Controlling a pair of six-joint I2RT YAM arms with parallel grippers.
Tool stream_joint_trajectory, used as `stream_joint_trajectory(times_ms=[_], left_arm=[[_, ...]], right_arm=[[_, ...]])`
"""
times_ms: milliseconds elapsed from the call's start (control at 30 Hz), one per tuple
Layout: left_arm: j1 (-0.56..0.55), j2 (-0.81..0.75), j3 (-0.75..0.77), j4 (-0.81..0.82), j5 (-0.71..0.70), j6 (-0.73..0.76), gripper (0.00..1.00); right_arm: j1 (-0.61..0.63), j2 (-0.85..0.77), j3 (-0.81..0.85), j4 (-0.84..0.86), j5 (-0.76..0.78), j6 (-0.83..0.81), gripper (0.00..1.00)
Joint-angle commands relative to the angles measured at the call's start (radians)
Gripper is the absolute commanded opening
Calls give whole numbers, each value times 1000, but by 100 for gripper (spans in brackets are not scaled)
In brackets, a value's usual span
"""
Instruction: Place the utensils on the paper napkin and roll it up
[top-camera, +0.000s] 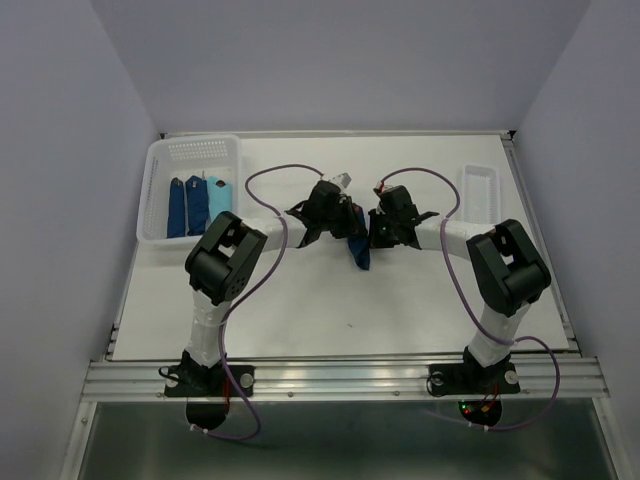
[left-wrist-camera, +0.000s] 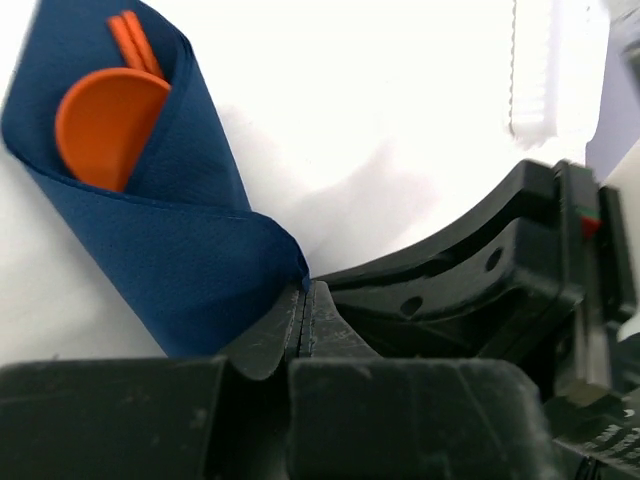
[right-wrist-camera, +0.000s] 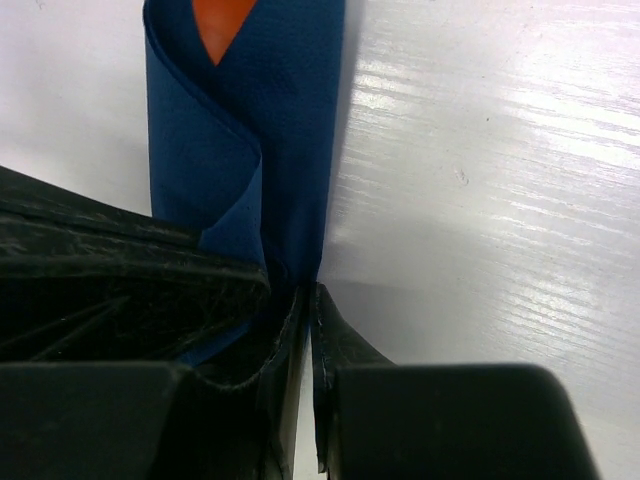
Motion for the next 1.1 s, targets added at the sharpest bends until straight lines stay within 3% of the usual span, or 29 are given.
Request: stream_joint_trajectory(times_ms=[0, 467, 900, 1067], left_arm=[[-6, -40, 68, 26, -35, -5, 0], [-6, 73, 170, 9, 26, -17, 0], [-6, 118, 131, -43, 45, 10, 0], [-6, 112, 86, -77, 15, 30, 0]], right_arm=[[7, 17, -11, -26, -6, -26, 12], [7, 20, -8, -28, -6, -37, 12], [7, 11, 6, -40, 8, -34, 12], [7, -49, 12, -72, 87, -11, 18]])
